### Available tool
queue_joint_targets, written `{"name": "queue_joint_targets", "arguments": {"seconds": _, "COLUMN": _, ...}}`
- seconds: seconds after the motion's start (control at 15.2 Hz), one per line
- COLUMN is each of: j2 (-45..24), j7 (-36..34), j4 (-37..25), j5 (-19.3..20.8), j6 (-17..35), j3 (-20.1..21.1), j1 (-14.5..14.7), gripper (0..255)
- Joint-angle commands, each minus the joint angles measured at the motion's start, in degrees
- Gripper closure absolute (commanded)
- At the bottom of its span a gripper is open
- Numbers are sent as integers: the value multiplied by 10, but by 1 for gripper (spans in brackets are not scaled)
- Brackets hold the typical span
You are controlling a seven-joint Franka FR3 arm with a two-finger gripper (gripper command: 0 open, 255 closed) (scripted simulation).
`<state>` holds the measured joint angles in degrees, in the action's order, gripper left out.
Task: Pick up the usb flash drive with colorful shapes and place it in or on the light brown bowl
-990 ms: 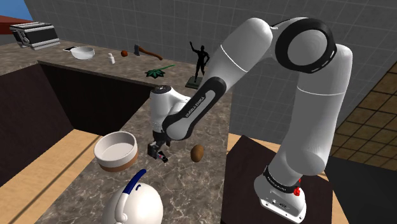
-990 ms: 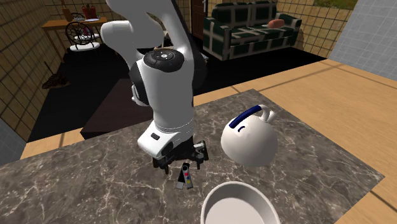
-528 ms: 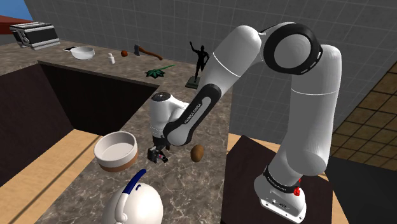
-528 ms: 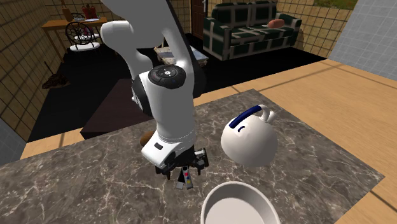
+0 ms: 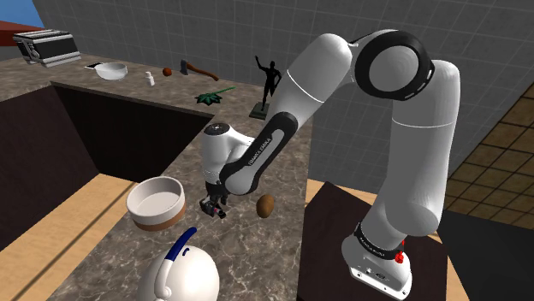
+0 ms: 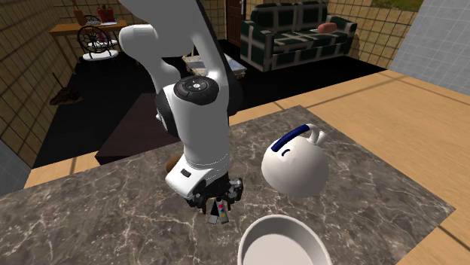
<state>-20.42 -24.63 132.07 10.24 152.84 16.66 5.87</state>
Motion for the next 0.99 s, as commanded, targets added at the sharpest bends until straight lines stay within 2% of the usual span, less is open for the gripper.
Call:
{"name": "queue_joint_targets", "arguments": {"seconds": 0.0, "j2": -4, "j7": 0, "j4": 0, "j5": 0, "j6": 4, "j3": 2, "j1": 1, "gripper": 255}}
{"name": "queue_joint_targets", "arguments": {"seconds": 0.46, "j2": -3, "j7": 0, "j4": 0, "j5": 0, "j6": 5, "j3": 2, "j1": 2, "gripper": 255}}
{"name": "queue_joint_targets", "arguments": {"seconds": 0.92, "j2": 47, "j7": 21, "j4": 4, "j5": -31, "j6": -41, "j3": 21, "j1": -13, "gripper": 255}}
